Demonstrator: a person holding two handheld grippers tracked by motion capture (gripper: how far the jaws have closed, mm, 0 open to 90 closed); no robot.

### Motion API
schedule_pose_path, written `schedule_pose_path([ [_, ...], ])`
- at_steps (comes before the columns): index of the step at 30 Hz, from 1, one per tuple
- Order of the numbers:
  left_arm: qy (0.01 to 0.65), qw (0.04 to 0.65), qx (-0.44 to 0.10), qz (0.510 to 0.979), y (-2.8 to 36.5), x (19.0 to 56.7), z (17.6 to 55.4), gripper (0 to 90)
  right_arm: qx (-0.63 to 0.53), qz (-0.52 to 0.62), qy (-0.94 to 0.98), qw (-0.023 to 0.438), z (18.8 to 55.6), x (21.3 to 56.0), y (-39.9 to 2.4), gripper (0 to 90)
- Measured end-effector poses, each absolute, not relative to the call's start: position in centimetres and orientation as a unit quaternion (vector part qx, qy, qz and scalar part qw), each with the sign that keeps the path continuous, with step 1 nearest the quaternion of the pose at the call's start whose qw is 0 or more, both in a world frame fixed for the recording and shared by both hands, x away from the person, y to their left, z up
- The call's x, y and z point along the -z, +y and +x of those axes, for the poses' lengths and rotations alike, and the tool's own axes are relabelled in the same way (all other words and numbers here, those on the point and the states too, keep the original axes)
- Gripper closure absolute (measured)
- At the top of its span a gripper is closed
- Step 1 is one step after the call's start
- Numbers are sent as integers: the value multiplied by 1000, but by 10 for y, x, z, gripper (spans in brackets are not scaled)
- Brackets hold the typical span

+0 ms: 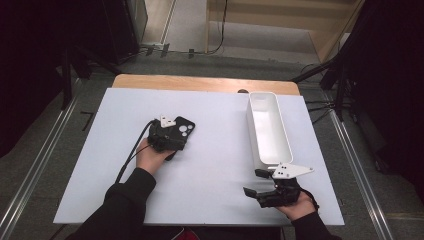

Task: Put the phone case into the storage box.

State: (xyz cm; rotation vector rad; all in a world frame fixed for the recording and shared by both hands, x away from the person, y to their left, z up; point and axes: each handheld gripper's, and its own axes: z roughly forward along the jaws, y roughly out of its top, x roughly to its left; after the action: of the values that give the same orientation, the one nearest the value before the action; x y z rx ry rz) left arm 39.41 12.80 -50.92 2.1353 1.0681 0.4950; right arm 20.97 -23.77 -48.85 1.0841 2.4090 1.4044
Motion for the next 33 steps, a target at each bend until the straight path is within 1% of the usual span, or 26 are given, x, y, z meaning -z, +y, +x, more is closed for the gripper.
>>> schedule_pose_path([
  [8, 412, 367, -186, 813, 133, 505, 393, 131, -469, 363, 802, 70, 209, 488, -237, 194],
  [20, 394, 426, -200, 790, 134, 491, 386, 136, -468, 363, 803, 72, 209, 488, -237, 194],
  [26, 387, 467, -208, 768, 136, 482, 381, 141, -470, 361, 802, 72, 209, 488, -237, 194],
  [33, 384, 496, -218, 748, 140, 475, 376, 142, -469, 362, 803, 70, 209, 488, -237, 194],
])
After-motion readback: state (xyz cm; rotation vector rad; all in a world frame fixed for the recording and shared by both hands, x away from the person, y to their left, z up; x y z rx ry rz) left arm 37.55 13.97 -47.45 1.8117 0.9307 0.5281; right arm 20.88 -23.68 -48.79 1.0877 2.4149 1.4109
